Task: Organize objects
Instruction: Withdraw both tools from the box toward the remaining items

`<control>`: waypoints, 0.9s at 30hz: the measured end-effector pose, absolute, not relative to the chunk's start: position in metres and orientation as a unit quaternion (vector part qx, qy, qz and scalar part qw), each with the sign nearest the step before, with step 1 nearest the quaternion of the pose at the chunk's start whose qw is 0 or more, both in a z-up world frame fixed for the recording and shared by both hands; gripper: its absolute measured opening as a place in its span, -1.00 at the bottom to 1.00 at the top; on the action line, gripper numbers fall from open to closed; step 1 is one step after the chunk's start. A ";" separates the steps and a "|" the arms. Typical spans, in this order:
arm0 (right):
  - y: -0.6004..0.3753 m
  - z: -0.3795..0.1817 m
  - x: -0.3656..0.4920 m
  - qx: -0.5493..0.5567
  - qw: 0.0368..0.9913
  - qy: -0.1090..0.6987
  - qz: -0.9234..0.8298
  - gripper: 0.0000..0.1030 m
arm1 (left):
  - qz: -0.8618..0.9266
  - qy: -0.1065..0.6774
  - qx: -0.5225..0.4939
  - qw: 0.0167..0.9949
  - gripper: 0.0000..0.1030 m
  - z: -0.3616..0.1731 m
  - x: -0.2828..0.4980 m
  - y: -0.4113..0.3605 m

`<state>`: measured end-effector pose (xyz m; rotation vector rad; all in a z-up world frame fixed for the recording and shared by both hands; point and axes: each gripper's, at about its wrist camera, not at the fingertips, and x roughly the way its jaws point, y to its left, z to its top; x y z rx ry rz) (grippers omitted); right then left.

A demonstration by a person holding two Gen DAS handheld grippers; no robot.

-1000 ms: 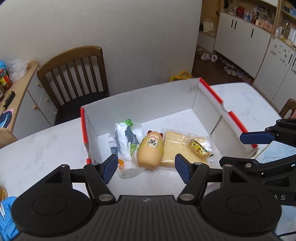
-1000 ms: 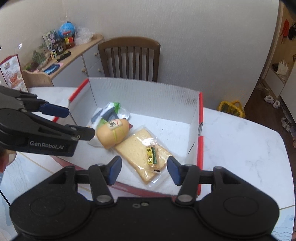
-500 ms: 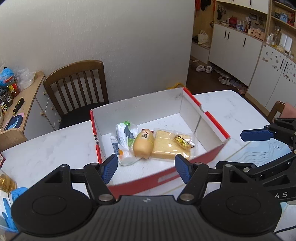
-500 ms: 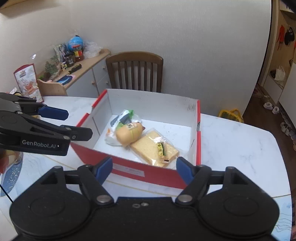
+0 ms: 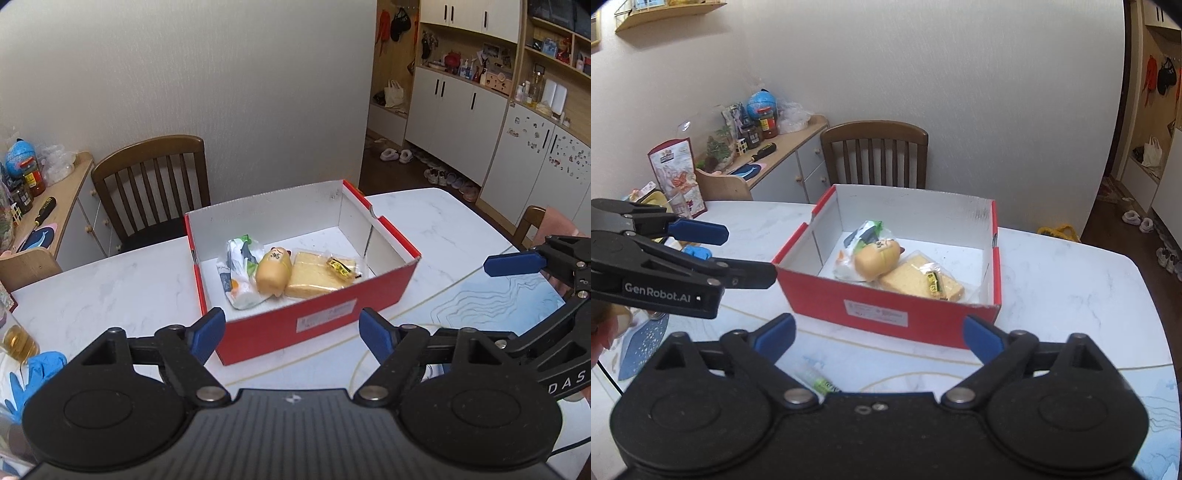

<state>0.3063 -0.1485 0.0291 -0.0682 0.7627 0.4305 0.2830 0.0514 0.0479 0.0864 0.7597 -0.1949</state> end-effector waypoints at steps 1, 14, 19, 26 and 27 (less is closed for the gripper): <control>-0.149 0.029 0.302 -0.034 0.906 0.367 0.207 0.99 | -0.095 0.368 0.041 0.924 0.59 0.048 0.278 0.051; -0.156 0.012 0.256 -0.013 0.899 0.375 0.225 0.99 | -0.101 0.383 0.011 0.918 0.82 0.021 0.224 0.063; -0.161 -0.003 0.246 -0.012 0.896 0.386 0.220 0.99 | -0.090 0.394 -0.002 0.915 0.85 -0.002 0.207 0.070; -0.162 -0.033 0.239 -0.034 0.887 0.412 0.204 0.99 | -0.062 0.424 -0.031 0.903 0.85 -0.041 0.192 0.085; -0.164 -0.038 0.239 -0.032 0.886 0.416 0.200 0.99 | -0.059 0.430 -0.035 0.900 0.85 -0.047 0.190 0.088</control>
